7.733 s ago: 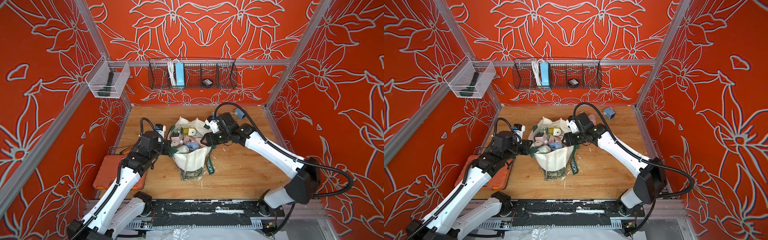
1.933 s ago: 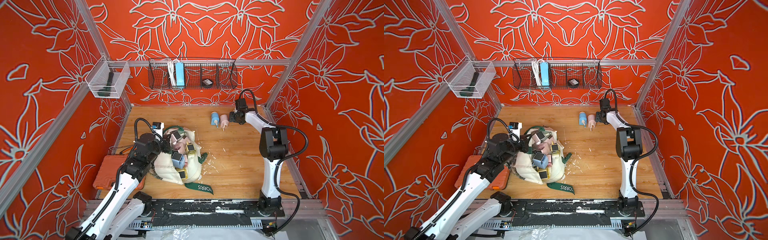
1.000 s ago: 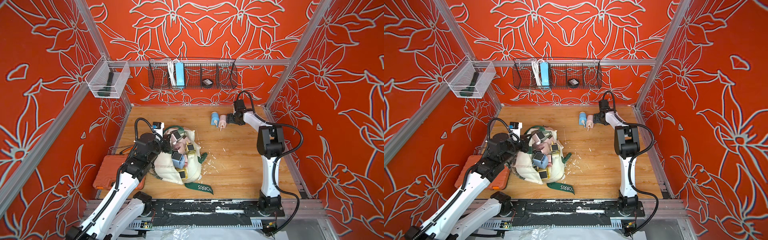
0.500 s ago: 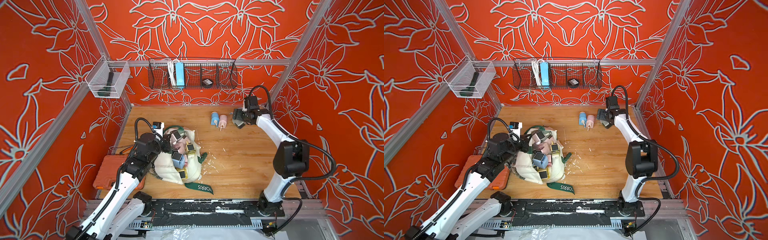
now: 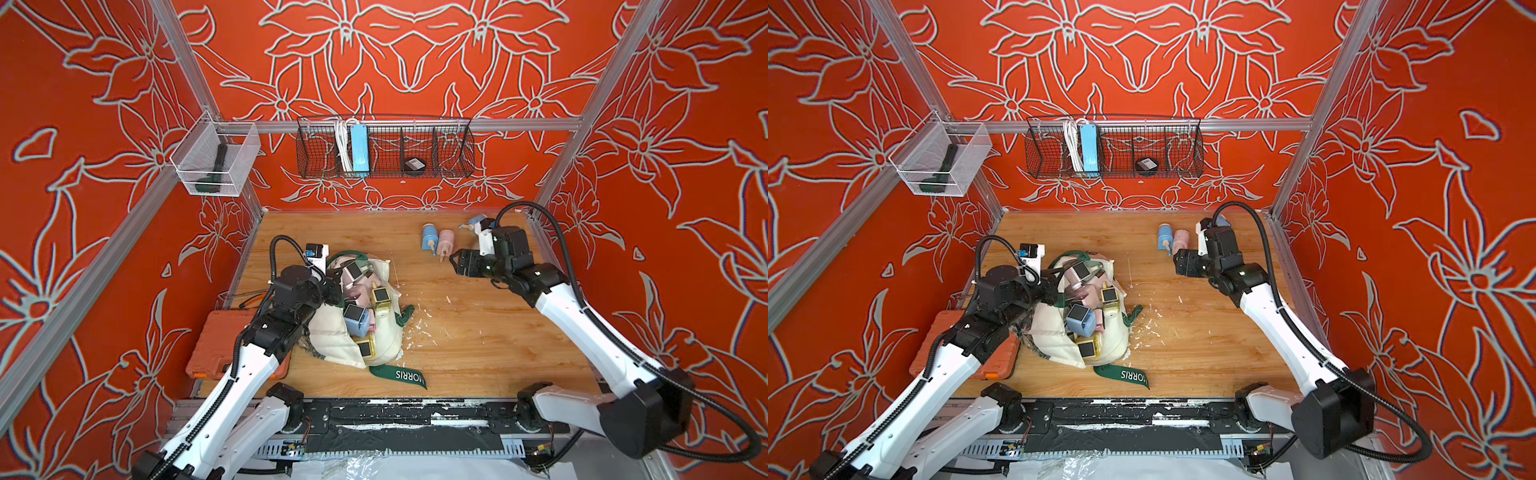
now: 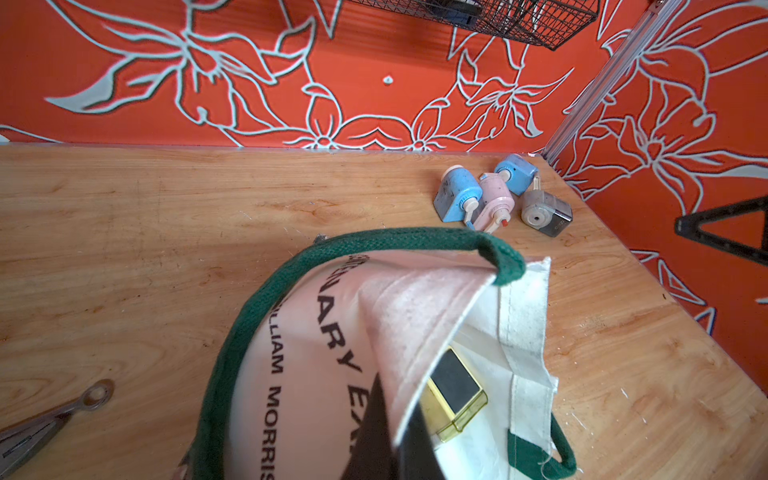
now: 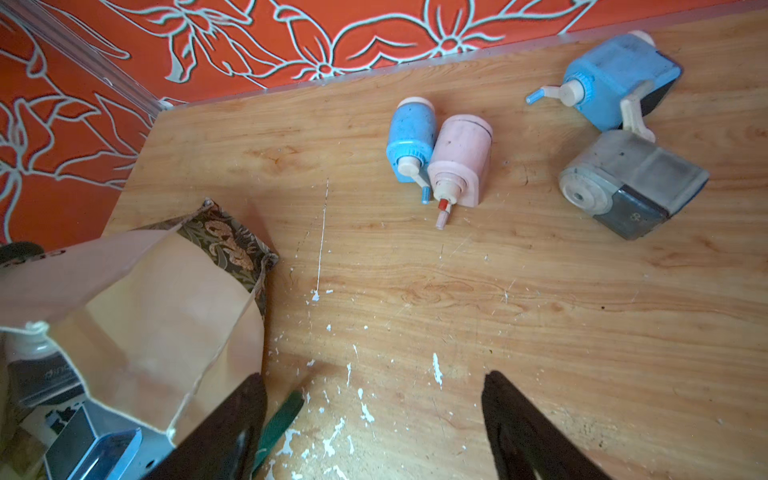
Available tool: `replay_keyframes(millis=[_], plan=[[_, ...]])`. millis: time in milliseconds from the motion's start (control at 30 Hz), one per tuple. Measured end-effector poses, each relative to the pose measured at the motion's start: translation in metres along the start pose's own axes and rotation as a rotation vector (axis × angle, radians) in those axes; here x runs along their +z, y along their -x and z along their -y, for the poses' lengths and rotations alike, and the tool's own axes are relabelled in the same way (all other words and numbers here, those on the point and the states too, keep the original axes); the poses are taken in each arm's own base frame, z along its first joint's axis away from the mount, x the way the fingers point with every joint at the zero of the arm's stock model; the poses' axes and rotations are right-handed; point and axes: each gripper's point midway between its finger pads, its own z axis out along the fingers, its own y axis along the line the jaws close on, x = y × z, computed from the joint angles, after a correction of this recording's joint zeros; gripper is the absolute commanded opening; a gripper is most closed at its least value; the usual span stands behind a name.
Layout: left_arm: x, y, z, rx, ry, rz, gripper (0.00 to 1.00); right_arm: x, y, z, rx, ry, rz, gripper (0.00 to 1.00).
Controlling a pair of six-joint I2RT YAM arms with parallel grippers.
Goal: Take out the pencil sharpeners from the tote bags
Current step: Pick up the pencil sharpener from the canvas bag.
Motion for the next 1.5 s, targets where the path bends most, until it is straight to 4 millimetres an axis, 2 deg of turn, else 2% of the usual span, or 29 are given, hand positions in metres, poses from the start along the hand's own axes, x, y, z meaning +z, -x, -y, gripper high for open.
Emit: replay_keyframes(millis=[167, 400, 600, 733, 967, 1067, 1200, 1333, 1433, 1500], plan=[[0.001, 0.0, 0.0, 0.0, -0.001, -0.002, 0.0, -0.003, -0.007, 0.008, -0.009, -0.031, 0.0, 0.77], [0.001, 0.0, 0.0, 0.0, 0.0, -0.002, 0.0, 0.007, -0.018, 0.012, 0.008, -0.04, -0.039, 0.74], [0.001, -0.001, 0.0, -0.001, 0.0, -0.003, 0.0, 0.005, -0.022, 0.007, 0.041, -0.006, -0.052, 0.7], [0.002, -0.001, 0.0, -0.001, 0.001, -0.003, 0.0, -0.008, -0.023, 0.006, 0.049, -0.001, -0.041, 0.72], [0.002, 0.0, -0.001, -0.001, 0.002, -0.002, 0.0, -0.049, -0.007, 0.032, 0.031, -0.143, 0.081, 0.71], [0.002, -0.001, -0.001, -0.001, 0.003, -0.003, 0.0, -0.052, -0.005, 0.031, 0.034, -0.136, 0.091, 0.68], [0.002, 0.0, -0.001, -0.001, 0.004, -0.002, 0.0, -0.048, -0.011, 0.008, 0.044, -0.005, 0.047, 0.66], [0.002, 0.0, -0.001, -0.001, 0.007, -0.002, 0.0, -0.051, -0.025, -0.047, -0.002, 0.244, -0.015, 0.66], [0.002, 0.0, -0.001, -0.001, 0.008, -0.002, 0.0, -0.054, -0.054, -0.089, -0.062, 0.422, -0.088, 0.65], [0.003, -0.001, -0.002, -0.001, 0.008, -0.002, 0.0, -0.054, -0.077, -0.108, -0.099, 0.504, -0.14, 0.65]])
